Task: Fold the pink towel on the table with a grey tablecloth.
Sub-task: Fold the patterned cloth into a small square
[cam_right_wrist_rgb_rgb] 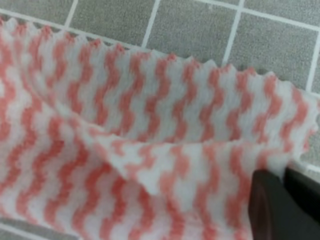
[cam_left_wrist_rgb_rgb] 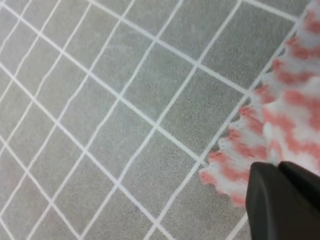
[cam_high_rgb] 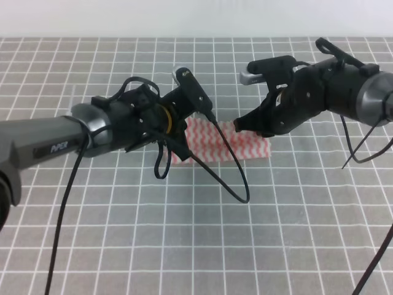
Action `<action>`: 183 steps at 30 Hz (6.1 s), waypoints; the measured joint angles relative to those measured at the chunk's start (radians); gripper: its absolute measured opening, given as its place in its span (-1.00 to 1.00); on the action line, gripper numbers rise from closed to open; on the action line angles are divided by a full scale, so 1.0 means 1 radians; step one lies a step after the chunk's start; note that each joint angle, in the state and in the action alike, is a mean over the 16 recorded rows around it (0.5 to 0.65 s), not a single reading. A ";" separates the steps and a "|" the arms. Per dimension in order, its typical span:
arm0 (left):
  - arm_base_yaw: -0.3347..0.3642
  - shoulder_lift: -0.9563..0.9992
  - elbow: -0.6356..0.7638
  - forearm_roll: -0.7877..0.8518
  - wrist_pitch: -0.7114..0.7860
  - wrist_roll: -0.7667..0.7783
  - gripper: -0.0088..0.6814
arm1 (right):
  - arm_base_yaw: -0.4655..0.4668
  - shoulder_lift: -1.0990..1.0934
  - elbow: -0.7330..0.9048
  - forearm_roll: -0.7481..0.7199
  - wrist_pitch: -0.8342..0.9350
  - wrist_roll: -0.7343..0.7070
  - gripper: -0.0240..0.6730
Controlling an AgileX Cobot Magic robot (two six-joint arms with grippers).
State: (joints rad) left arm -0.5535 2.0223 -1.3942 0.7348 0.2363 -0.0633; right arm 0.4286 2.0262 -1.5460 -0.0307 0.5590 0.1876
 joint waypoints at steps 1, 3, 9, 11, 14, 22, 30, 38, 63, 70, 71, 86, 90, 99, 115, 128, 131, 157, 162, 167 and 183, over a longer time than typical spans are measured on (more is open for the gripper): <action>0.001 0.002 -0.004 0.002 0.001 0.000 -0.98 | -0.001 0.003 0.000 0.000 -0.002 0.000 -0.94; 0.002 0.004 -0.013 0.005 0.003 -0.002 -0.98 | -0.004 0.006 0.000 0.001 -0.007 0.000 -0.94; 0.005 0.017 -0.042 0.012 0.018 -0.004 -0.98 | -0.011 0.011 0.000 0.004 -0.022 -0.001 -0.94; 0.006 0.022 -0.050 0.013 0.024 -0.005 -0.98 | -0.013 0.011 0.000 0.004 -0.027 -0.002 -0.94; 0.007 0.030 -0.060 0.013 0.034 -0.006 -0.98 | -0.014 0.014 0.000 0.004 -0.034 -0.003 -0.93; 0.007 0.053 -0.066 0.016 0.050 -0.019 -0.98 | -0.014 0.027 0.000 0.004 -0.061 -0.005 -0.90; 0.010 0.071 -0.067 0.026 0.065 -0.040 -0.97 | -0.026 0.040 -0.007 0.004 -0.077 -0.003 -0.85; 0.024 0.078 -0.067 0.035 0.074 -0.048 -0.96 | -0.051 0.044 -0.052 0.010 -0.009 0.000 -0.82; -0.024 0.039 -0.180 -0.224 0.212 0.023 -0.95 | -0.070 0.085 -0.129 0.170 0.213 -0.027 -0.82; -0.031 0.085 -0.184 -0.369 0.237 0.127 -0.97 | -0.071 0.103 -0.129 0.196 0.206 -0.032 -0.82; -0.031 0.091 -0.184 -0.377 0.242 0.132 -0.97 | -0.071 0.104 -0.129 0.198 0.205 -0.032 -0.82; -0.031 0.126 -0.183 -0.388 0.273 0.138 -0.97 | -0.072 0.136 -0.130 0.232 0.211 -0.033 -0.85; -0.031 0.126 -0.183 -0.388 0.273 0.138 -0.97 | -0.072 0.140 -0.131 0.234 0.201 -0.033 -0.87; -0.031 0.126 -0.184 -0.385 0.270 0.138 -0.97 | -0.072 0.115 -0.130 0.291 0.159 -0.090 -0.91; -0.025 0.048 -0.184 -0.318 0.300 0.097 -0.97 | -0.071 0.093 -0.130 0.610 0.131 -0.367 -0.94; 0.001 -0.173 -0.185 -0.289 0.374 0.048 -0.97 | -0.037 0.091 -0.129 0.721 0.105 -0.444 -0.94; 0.006 -0.216 -0.185 -0.291 0.384 0.040 -0.97 | -0.018 0.092 -0.129 0.744 0.084 -0.463 -0.94; 0.009 -0.311 -0.185 -0.302 0.505 0.001 -0.97 | 0.097 0.195 -0.146 0.961 -0.070 -0.518 -0.94; 0.009 -0.310 -0.185 -0.303 0.511 0.002 -0.97 | 0.111 0.224 -0.168 0.999 -0.076 -0.542 -0.94; 0.008 -0.308 -0.185 -0.303 0.512 0.003 -0.97 | 0.123 0.244 -0.193 1.016 -0.077 -0.562 -0.93; 0.008 -0.308 -0.185 -0.324 0.504 0.004 -0.97 | 0.130 0.264 -0.217 1.042 -0.030 -0.607 -0.88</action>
State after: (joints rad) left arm -0.5452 1.7144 -1.5790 0.4109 0.7404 -0.0589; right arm 0.5588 2.2900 -1.7632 1.0118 0.5287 -0.4194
